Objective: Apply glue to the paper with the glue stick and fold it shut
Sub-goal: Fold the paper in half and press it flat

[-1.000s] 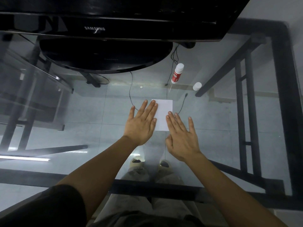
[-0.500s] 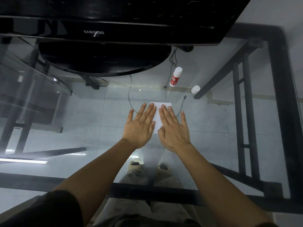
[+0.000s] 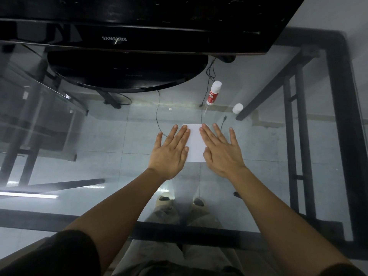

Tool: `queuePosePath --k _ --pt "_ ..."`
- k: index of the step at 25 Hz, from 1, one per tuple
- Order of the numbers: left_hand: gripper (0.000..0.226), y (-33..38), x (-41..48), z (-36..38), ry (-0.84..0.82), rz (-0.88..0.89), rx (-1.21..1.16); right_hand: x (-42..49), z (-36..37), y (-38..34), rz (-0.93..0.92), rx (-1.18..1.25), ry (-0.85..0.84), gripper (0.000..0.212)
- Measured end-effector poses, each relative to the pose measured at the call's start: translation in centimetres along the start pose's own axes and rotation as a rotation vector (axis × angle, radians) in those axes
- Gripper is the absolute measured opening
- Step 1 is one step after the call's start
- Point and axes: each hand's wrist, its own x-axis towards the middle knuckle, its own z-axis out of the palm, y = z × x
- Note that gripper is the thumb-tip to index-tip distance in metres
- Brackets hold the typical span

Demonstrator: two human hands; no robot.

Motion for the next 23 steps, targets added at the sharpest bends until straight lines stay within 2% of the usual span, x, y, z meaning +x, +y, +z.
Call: queuePosePath --k 3,8,12,16,20,23 --pt "0.055 -0.1 -0.1 0.1 0.0 0.01 0.005 0.4 0.2 -0.2 0.059 0.045 -0.029 0.054" --pt "0.058 0.0 0.1 -0.2 -0.023 0.023 -0.001 1.1 0.1 0.4 0.139 0.215 0.045 0.05" --pt "0.057 -0.6 0.2 -1.2 -0.038 0.075 -0.016 1.0 0.3 0.8 0.069 0.151 -0.056 0.065" --pt "0.054 -2.6 2.4 -3.9 0.001 0.118 -0.166 0.9 0.2 1.0 0.058 0.153 -0.107 0.071" --pt "0.06 -3.1 2.7 -3.7 -0.107 0.261 0.101 0.8 0.1 0.8 0.069 0.131 -0.135 0.071" --pt "0.061 -3.5 1.1 -3.1 -0.135 0.327 0.134 0.9 -0.1 0.7 0.069 0.12 -0.144 0.072"
